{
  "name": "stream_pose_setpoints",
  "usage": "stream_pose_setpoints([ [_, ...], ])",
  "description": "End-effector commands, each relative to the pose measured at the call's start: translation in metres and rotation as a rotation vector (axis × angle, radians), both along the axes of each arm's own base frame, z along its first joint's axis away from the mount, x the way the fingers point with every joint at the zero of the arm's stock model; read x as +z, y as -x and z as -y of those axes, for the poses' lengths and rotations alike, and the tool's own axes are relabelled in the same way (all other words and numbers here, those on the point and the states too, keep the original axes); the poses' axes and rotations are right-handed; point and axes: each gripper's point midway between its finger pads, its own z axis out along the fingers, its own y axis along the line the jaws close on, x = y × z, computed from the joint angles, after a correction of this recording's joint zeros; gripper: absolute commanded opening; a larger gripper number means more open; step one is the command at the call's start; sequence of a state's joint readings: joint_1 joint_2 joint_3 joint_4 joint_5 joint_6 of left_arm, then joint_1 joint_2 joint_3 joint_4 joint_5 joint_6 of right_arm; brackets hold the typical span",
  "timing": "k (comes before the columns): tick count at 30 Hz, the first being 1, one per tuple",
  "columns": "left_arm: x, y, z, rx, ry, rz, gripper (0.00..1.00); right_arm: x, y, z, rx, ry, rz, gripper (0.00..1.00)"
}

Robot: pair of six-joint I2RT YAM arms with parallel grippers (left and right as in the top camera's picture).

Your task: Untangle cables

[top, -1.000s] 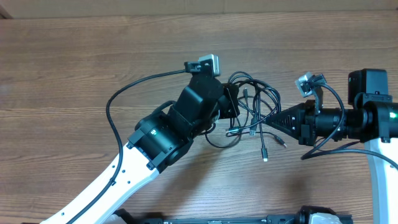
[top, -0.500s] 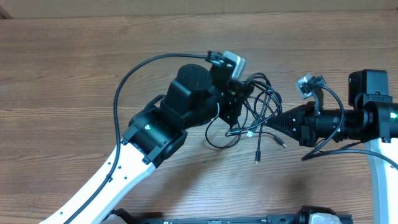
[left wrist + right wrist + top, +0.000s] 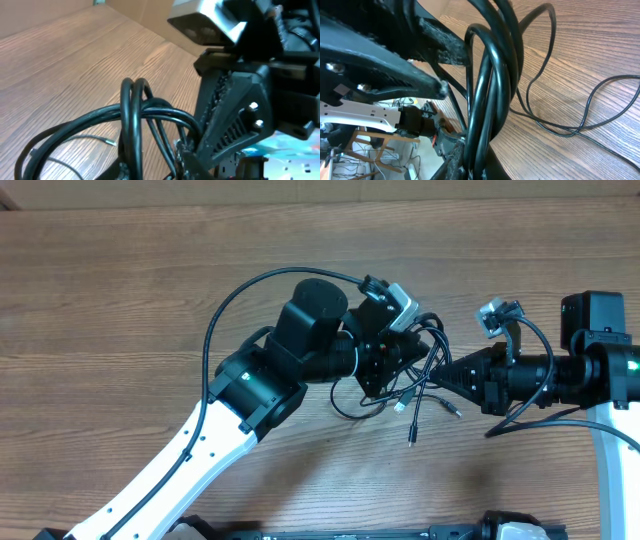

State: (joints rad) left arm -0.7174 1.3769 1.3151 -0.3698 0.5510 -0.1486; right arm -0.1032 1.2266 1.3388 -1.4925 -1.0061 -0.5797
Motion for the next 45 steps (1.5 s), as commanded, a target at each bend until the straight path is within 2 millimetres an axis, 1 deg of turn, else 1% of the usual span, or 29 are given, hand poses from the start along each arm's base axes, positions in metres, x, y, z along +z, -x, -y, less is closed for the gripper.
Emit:
stream_pose_setpoints([
  [1, -0.015, -0.014, -0.002, 0.048, -0.057, 0.022, 0.18, 0.008, 0.002, -0.002, 0.013, -0.022, 0.039, 0.04],
  [6, -0.032, -0.018, 0.004, 0.036, -0.079, -0.022, 0.15, 0.012, 0.009, -0.006, 0.052, -0.052, 0.062, 0.04],
  [9, -0.033, -0.015, 0.007, 0.016, -0.073, -0.030, 0.15, 0.012, 0.009, -0.006, 0.052, -0.052, 0.061, 0.04],
  [11, -0.032, -0.015, 0.007, 0.015, -0.072, -0.029, 0.19, 0.012, 0.009, -0.006, 0.052, -0.052, 0.061, 0.04],
  [13, -0.033, -0.015, 0.007, 0.016, -0.073, -0.030, 0.30, 0.012, 0.009, -0.006, 0.052, -0.052, 0.061, 0.04],
  [14, -0.033, -0.015, 0.007, 0.016, -0.074, -0.030, 0.46, 0.012, 0.009, -0.006, 0.052, -0.053, 0.060, 0.04],
  [15, -0.033, -0.015, 0.007, 0.016, -0.075, -0.030, 0.54, 0.012, 0.009, -0.006, 0.052, -0.053, 0.057, 0.04],
  [16, -0.034, -0.015, 0.007, 0.016, -0.077, -0.032, 0.59, 0.012, 0.010, -0.006, 0.052, -0.053, 0.054, 0.04],
  [18, -0.035, -0.015, 0.006, 0.020, -0.082, -0.034, 0.59, 0.012, 0.010, -0.006, 0.052, -0.054, 0.053, 0.04],
  [20, -0.035, -0.016, 0.006, 0.023, -0.084, -0.035, 0.57, 0.012, 0.011, -0.007, 0.052, -0.054, 0.046, 0.04],
  [25, -0.036, -0.015, 0.005, 0.022, -0.084, -0.037, 0.56, 0.012, 0.013, -0.007, 0.053, -0.055, 0.041, 0.04],
  [26, -0.035, -0.015, 0.006, 0.018, -0.082, -0.038, 0.51, 0.012, 0.013, -0.007, 0.053, -0.055, 0.041, 0.04],
  [28, -0.033, -0.008, 0.008, -0.023, -0.063, -0.051, 0.22, 0.012, 0.013, -0.007, 0.060, -0.052, 0.053, 0.04],
  [29, -0.030, -0.004, 0.009, -0.048, -0.049, -0.059, 0.04, 0.012, 0.013, -0.007, 0.064, -0.049, 0.062, 0.04],
  [31, -0.026, 0.000, 0.011, -0.086, -0.024, -0.063, 0.04, 0.012, 0.012, -0.007, 0.065, -0.048, 0.067, 0.04],
  [35, -0.019, -0.007, 0.006, -0.071, -0.005, -0.047, 0.04, 0.009, 0.010, -0.005, 0.062, -0.027, 0.075, 0.04],
  [37, -0.014, -0.008, 0.001, -0.078, 0.013, -0.046, 0.04, 0.002, 0.010, 0.000, 0.052, 0.021, 0.064, 0.04],
  [39, -0.004, -0.006, -0.004, -0.117, 0.054, -0.046, 0.04, -0.007, 0.008, 0.006, 0.041, 0.083, 0.055, 0.04],
  [42, 0.008, -0.004, -0.014, -0.159, 0.099, -0.048, 0.04, -0.008, 0.007, 0.007, 0.039, 0.090, 0.060, 0.04],
  [45, 0.014, -0.006, -0.021, -0.171, 0.122, -0.046, 0.04, -0.008, 0.005, 0.007, 0.038, 0.095, 0.070, 0.04],
])
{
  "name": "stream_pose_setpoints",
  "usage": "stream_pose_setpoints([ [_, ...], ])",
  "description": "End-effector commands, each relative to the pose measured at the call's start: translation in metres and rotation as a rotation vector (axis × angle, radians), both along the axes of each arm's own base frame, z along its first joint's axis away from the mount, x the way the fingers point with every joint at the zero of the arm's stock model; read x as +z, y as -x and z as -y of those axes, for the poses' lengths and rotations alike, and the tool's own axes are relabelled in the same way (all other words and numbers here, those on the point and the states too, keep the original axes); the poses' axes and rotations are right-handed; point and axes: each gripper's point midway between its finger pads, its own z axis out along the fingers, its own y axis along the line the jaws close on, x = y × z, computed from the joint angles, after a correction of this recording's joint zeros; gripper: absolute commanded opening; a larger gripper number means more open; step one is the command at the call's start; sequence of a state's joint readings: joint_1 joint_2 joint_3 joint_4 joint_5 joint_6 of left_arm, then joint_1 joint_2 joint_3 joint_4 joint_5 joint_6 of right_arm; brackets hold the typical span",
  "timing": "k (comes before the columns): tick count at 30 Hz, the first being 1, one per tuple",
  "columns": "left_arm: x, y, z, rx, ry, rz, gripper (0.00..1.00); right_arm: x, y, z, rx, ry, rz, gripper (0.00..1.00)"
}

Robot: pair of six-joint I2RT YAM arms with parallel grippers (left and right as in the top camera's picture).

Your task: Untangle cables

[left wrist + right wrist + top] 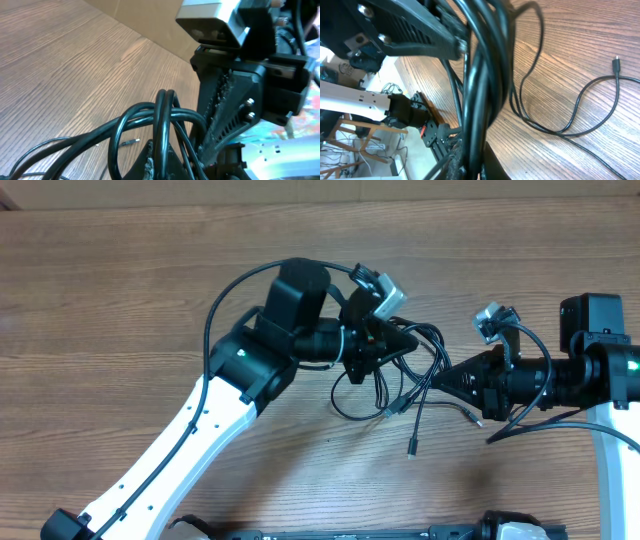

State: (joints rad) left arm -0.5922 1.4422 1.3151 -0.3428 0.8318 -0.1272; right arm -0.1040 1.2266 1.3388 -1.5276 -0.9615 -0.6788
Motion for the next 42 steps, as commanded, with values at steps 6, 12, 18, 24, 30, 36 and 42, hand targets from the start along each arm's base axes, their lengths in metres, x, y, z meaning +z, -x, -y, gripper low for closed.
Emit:
stream_pose_setpoints([
  [6, 0.023, 0.003, -0.015, -0.043, 0.066, 0.041, 0.04, -0.002, -0.002, 0.005, -0.007, 0.050, 0.040, 0.17],
  [12, 0.023, 0.004, -0.015, -0.046, 0.064, 0.043, 0.04, 0.001, -0.004, 0.004, -0.006, 0.038, 0.054, 0.56],
  [18, 0.021, 0.015, -0.007, -0.079, 0.060, 0.032, 0.04, 0.016, -0.014, -0.003, 0.012, -0.036, 0.137, 0.61],
  [24, 0.020, 0.029, 0.003, -0.127, 0.054, 0.053, 0.04, 0.023, -0.027, -0.003, -0.008, -0.051, 0.181, 0.61],
  [30, 0.016, 0.048, 0.009, -0.195, 0.052, 0.010, 0.04, 0.041, -0.065, 0.004, -0.174, -0.099, 0.169, 0.56],
  [36, 0.047, 0.087, 0.017, -0.416, 0.192, 0.075, 0.04, 0.029, -0.073, 0.016, -0.245, -0.020, 0.152, 0.54],
  [42, 0.034, 0.050, 0.018, -0.215, 0.112, 0.094, 0.04, 0.019, -0.059, 0.014, -0.240, -0.016, 0.064, 0.53],
])
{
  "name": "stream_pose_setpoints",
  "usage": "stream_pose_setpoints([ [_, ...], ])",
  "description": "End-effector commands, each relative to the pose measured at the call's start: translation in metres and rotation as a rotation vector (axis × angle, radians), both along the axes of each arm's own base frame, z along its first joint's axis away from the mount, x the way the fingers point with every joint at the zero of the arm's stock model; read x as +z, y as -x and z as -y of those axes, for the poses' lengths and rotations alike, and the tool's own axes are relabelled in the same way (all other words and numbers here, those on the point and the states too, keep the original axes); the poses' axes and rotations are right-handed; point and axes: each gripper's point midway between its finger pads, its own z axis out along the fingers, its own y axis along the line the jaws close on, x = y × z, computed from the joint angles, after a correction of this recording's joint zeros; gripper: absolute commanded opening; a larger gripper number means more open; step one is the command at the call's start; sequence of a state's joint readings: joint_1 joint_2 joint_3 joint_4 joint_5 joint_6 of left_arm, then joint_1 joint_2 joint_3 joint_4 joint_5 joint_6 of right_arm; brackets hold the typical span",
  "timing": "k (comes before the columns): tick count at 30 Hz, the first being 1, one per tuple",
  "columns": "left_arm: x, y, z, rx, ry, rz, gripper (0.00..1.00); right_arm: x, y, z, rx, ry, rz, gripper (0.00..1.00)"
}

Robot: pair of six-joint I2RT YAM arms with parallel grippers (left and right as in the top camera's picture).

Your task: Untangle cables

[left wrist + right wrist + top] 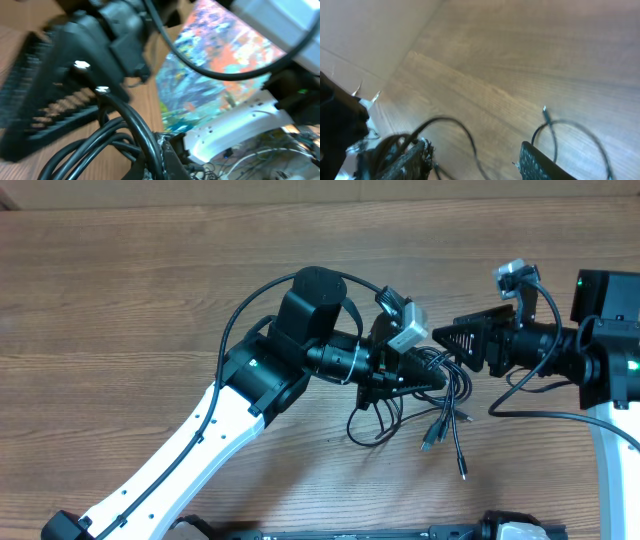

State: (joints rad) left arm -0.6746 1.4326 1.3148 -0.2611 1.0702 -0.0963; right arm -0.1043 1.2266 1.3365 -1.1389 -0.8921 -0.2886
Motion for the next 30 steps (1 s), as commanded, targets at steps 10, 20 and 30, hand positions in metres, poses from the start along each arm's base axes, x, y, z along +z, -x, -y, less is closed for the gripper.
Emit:
stream_pose_setpoints([
  [10, 0.005, -0.073, -0.008, 0.458, -0.044, -0.084, 0.04, 0.018, 0.074, -0.032, 0.331, -0.153, 0.067, 0.51],
  [20, -0.016, -0.089, -0.019, 0.588, -0.126, -0.126, 0.04, 0.010, 0.079, -0.029, 0.345, -0.102, 0.064, 0.48],
  [30, 0.004, -0.009, -0.005, 0.071, -0.016, -0.009, 0.04, 0.011, 0.014, -0.009, 0.082, -0.040, 0.044, 0.51],
])
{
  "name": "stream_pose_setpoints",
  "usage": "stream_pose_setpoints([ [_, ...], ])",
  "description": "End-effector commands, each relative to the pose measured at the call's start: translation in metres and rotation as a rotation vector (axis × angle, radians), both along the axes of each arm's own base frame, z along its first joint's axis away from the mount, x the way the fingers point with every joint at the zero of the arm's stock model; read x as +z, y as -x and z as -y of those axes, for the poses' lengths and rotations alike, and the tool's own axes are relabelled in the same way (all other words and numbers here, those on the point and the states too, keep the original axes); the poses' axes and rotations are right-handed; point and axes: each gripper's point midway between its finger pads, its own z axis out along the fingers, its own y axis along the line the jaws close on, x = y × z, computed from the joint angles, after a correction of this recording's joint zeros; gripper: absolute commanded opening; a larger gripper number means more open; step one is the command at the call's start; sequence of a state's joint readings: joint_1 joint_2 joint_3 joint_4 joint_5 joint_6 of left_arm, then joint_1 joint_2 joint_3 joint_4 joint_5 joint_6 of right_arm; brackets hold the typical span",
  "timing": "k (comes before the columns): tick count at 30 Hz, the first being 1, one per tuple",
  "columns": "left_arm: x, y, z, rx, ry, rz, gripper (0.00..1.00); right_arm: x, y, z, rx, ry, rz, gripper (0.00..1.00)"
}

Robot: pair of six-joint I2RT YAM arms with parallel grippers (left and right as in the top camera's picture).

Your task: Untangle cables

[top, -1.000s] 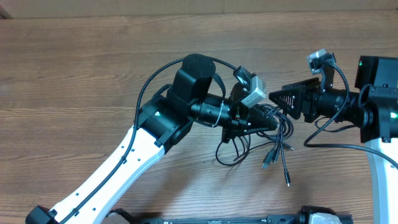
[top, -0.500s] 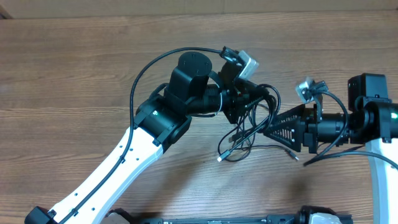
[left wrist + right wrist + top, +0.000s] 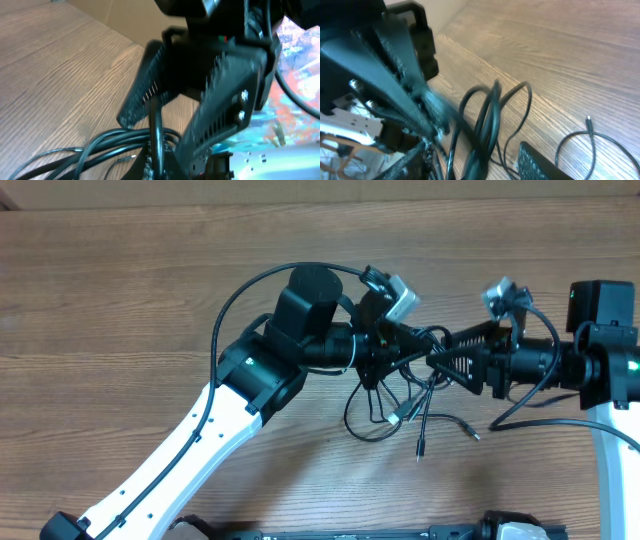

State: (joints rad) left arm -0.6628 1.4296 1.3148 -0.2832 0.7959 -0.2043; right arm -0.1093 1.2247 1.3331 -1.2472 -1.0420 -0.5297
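Observation:
A tangle of black cables (image 3: pixel 408 380) hangs at mid-table, with thin ends and plugs trailing onto the wood (image 3: pixel 420 448). My left gripper (image 3: pixel 390 352) is shut on the bundle; in the left wrist view (image 3: pixel 157 162) a thick cable (image 3: pixel 156 120) rises straight out of its jaws. My right gripper (image 3: pixel 440 360) faces it from the right and stands open. In the right wrist view (image 3: pixel 475 160) the looped bundle (image 3: pixel 490 117) lies between its spread fingers (image 3: pixel 535 162). These ribbed fingers (image 3: pixel 227 95) also fill the left wrist view.
Wooden table (image 3: pixel 120 300) all round. A thin cable with a small plug (image 3: pixel 590 135) curls on the wood to the right of the bundle. Both arms' own supply cables arch above them, the left (image 3: pixel 240 300) and the right (image 3: pixel 540 345).
My right gripper, then drawn back up and to the right with nothing in it, is now back at the bundle, open, with the cables between its fingers. The left gripper shifted slightly left and up.
At first both grippers were shut on the tangle, close together. Then they stood a little further apart with the cables stretched between. Then the right gripper was open and away from the tangle. Now it straddles the bundle again while the left still holds it.

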Motion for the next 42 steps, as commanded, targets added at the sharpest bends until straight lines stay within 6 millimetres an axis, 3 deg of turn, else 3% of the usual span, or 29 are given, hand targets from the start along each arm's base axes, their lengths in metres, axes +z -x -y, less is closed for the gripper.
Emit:
stream_pose_setpoints([
  [1, 0.021, 0.040, -0.001, -0.230, 0.087, 0.045, 0.04, 0.004, -0.013, 0.007, -0.110, 0.004, -0.052, 0.51],
  [5, 0.029, 0.052, -0.002, -0.304, 0.126, 0.048, 0.04, 0.000, -0.029, 0.018, -0.208, 0.047, -0.058, 0.51],
  [15, 0.039, 0.058, -0.002, -0.349, 0.167, 0.087, 0.04, 0.000, -0.029, 0.018, -0.209, 0.044, -0.065, 0.51],
  [21, 0.041, 0.055, -0.001, -0.340, 0.173, 0.106, 0.04, 0.007, -0.020, 0.008, -0.154, -0.015, -0.077, 0.52],
  [27, 0.037, 0.030, 0.003, -0.200, 0.137, 0.148, 0.04, 0.000, -0.007, 0.006, -0.111, 0.000, -0.101, 0.55],
  [31, 0.045, 0.027, 0.004, -0.192, 0.160, 0.190, 0.04, 0.001, 0.011, -0.002, -0.021, -0.022, -0.083, 0.54],
  [33, 0.046, 0.027, 0.004, -0.193, 0.164, 0.195, 0.04, 0.002, 0.012, -0.003, -0.014, -0.027, -0.084, 0.37],
  [35, 0.045, 0.027, 0.004, -0.193, 0.161, 0.190, 0.04, 0.002, 0.012, -0.003, -0.014, -0.027, -0.084, 0.07],
  [38, 0.042, 0.024, 0.003, -0.176, 0.147, 0.167, 0.04, 0.002, 0.012, -0.003, -0.015, -0.026, -0.083, 0.04],
  [42, 0.028, -0.006, -0.007, 0.005, 0.089, 0.009, 0.04, 0.003, 0.010, -0.002, -0.016, -0.025, -0.074, 0.04],
])
